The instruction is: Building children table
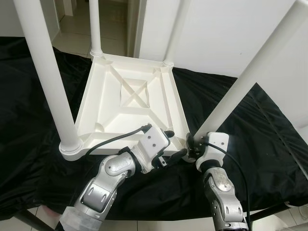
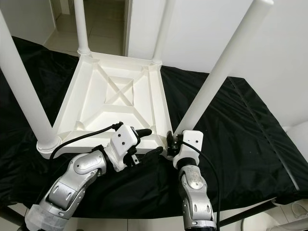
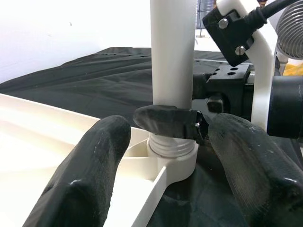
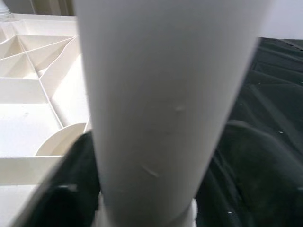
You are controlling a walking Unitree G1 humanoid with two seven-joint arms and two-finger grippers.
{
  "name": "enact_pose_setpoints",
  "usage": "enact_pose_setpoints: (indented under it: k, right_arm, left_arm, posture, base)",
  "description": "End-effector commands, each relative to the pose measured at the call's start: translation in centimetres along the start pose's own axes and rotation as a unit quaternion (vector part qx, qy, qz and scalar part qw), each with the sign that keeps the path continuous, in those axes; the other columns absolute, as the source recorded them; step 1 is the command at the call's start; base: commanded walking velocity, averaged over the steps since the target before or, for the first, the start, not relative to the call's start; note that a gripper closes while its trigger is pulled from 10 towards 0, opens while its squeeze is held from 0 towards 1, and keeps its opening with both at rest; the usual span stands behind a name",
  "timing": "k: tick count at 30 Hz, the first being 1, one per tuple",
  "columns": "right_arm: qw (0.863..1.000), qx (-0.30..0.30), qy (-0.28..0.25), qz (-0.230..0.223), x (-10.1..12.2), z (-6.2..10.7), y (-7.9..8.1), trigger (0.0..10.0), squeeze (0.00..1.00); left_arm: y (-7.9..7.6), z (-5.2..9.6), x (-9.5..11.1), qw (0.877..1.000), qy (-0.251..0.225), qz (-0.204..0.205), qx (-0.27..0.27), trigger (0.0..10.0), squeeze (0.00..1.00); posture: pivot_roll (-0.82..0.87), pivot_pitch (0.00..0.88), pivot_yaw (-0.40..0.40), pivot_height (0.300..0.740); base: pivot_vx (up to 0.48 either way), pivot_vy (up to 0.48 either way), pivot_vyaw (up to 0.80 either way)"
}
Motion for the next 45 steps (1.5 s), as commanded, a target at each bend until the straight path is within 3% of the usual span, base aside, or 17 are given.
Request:
enact_pose_setpoints:
  k: [1, 8, 9, 11, 12, 18, 21, 24, 25, 26, 29, 34, 35, 37, 38, 39, 45]
  right_arm:
    - [1.0, -0.007, -0.004, -0.01, 0.1, 0.0, -1.0, 10.0, 1.0]
    - [0.998, 0.066, -0.008, 0.001, -0.1, -0.9, -1.2, 10.0, 1.0]
    - [0.996, 0.084, -0.008, 0.018, -0.3, -1.1, -1.4, 10.0, 0.77]
    - [0.996, 0.084, -0.008, 0.018, -0.3, -1.1, -1.4, 10.0, 0.77]
    - [0.994, 0.104, -0.004, 0.03, -0.7, -1.3, -1.8, 10.0, 0.0]
    - [0.982, 0.182, -0.016, 0.055, -0.6, -2.2, -2.6, 10.0, 0.0]
    - [0.959, 0.272, -0.037, 0.077, 0.5, -3.0, -1.7, 10.0, 0.0]
    - [0.952, 0.294, -0.035, 0.078, 0.7, -3.2, -1.5, 10.0, 0.0]
    - [0.939, 0.332, -0.033, 0.081, 0.9, -3.5, -1.0, 10.0, 0.0]
    - [0.939, 0.332, -0.033, 0.081, 0.9, -3.5, -1.0, 10.0, 0.0]
    - [0.92, 0.378, -0.019, 0.101, 0.2, -3.5, -0.1, 10.0, 0.0]
    - [0.907, 0.407, -0.001, 0.105, -0.6, -3.3, 0.5, 10.0, 0.0]
    - [0.901, 0.421, 0.003, 0.104, -1.1, -3.0, 1.0, 6.0, 0.0]
    - [0.896, 0.431, 0.005, 0.104, -1.4, -2.8, 1.4, 6.0, 0.0]
    - [0.892, 0.44, 0.006, 0.101, -1.8, -2.6, 1.7, 3.6, 0.0]
    - [0.889, 0.447, 0.007, 0.099, -2.1, -2.5, 1.9, 0.0, 0.0]
    - [0.885, 0.456, 0.006, 0.094, -2.3, -2.3, 2.1, 0.0, 0.0]
  left_arm:
    - [0.5, -0.1, 0.2, 1.0, -0.001, -0.007, 0.024, 10.0, 0.0]
    - [0.2, -0.1, 0.2, 1.0, -0.001, -0.005, 0.02, 10.0, 0.0]
    - [0.0, -0.1, 0.1, 1.0, 0.001, -0.008, 0.019, 10.0, 0.0]
    - [0.0, -0.1, 0.1, 1.0, 0.001, -0.008, 0.019, 10.0, 0.0]
    - [0.0, -0.1, 0.0, 1.0, 0.002, -0.007, 0.022, 10.0, 0.0]
    - [-0.1, -0.2, 0.5, 0.999, -0.008, 0.017, 0.03, 10.0, 0.0]
    - [-0.3, -0.4, 0.8, 1.0, -0.012, 0.02, 0.021, 10.0, 0.0]
    - [-0.2, -0.6, 0.8, 1.0, -0.012, 0.014, 0.021, 10.0, 0.0]
    - [0.3, -0.7, 1.2, 1.0, -0.015, 0.011, 0.025, 10.0, 0.0]
    - [0.3, -0.7, 1.2, 1.0, -0.015, 0.011, 0.025, 10.0, 0.0]
    - [0.6, -0.8, 1.5, 1.0, -0.016, 0.005, 0.025, 10.0, 0.0]
    - [0.7, -1.0, 1.9, 1.0, -0.013, -0.003, 0.021, 10.0, 0.0]
    - [0.8, -0.8, 1.9, 1.0, -0.011, -0.005, 0.021, 10.0, 0.0]
    - [0.9, -0.7, 1.9, 1.0, -0.01, -0.006, 0.022, 10.0, 0.0]
    - [0.9, -0.6, 1.8, 1.0, -0.008, -0.006, 0.022, 10.0, 0.0]
    - [0.9, -0.5, 1.7, 1.0, -0.008, -0.006, 0.022, 10.0, 0.0]
    - [0.8, -0.5, 1.7, 1.0, -0.008, -0.006, 0.018, 10.0, 0.0]
  posture:
    - [0.02, 0.0, -0.172, 0.74]
    - [0.03, 0.0, -0.179, 0.74]
    - [0.05, 0.0, -0.192, 0.74]
    - [0.05, 0.0, -0.192, 0.74]
    - [0.05, 0.0, -0.195, 0.74]
    - [0.04, 0.0, -0.181, 0.74]
    - [0.04, 0.0, -0.174, 0.74]
    - [0.03, 0.0, -0.174, 0.74]
    - [0.03, 0.0, -0.17, 0.74]
    - [0.03, 0.0, -0.17, 0.74]
    - [0.04, 0.0, -0.153, 0.74]
    - [0.06, 0.0, -0.133, 0.74]
    - [0.06, 0.0, -0.129, 0.74]
    - [0.06, 0.0, -0.129, 0.74]
    - [0.06, 0.0, -0.123, 0.74]
    - [0.06, 0.0, -0.119, 0.74]
    - [0.05, 0.0, -0.104, 0.74]
  base:
    - [0.0, 0.0, 0.0]
    - [0.0, 0.0, 0.0]
    - [0.0, 0.0, 0.0]
    - [0.0, 0.0, 0.0]
    - [0.0, 0.0, 0.0]
    - [0.0, 0.0, 0.0]
    - [0.0, 0.0, 0.0]
    - [0.0, 0.0, 0.0]
    - [0.0, 0.0, 0.0]
    - [0.0, 0.0, 0.0]
    - [0.0, 0.0, 0.0]
    - [0.0, 0.0, 0.0]
    - [0.0, 0.0, 0.0]
    - [0.0, 0.0, 0.0]
    - [0.0, 0.0, 0.0]
    - [0.0, 0.0, 0.0]
    - [0.0, 0.0, 0.0]
Point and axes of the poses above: a point about 5 cm out from each wrist's last joint towards the gripper, its own z axis pointing back from the gripper into the wrist, its own x axis along the axis of the wrist's last joint, y = z × x, the point moved 6 cm from there along -z, pointing out of the wrist towards the gripper, and after that the axes turned 13 degrees about z, right-handed, at the moved point
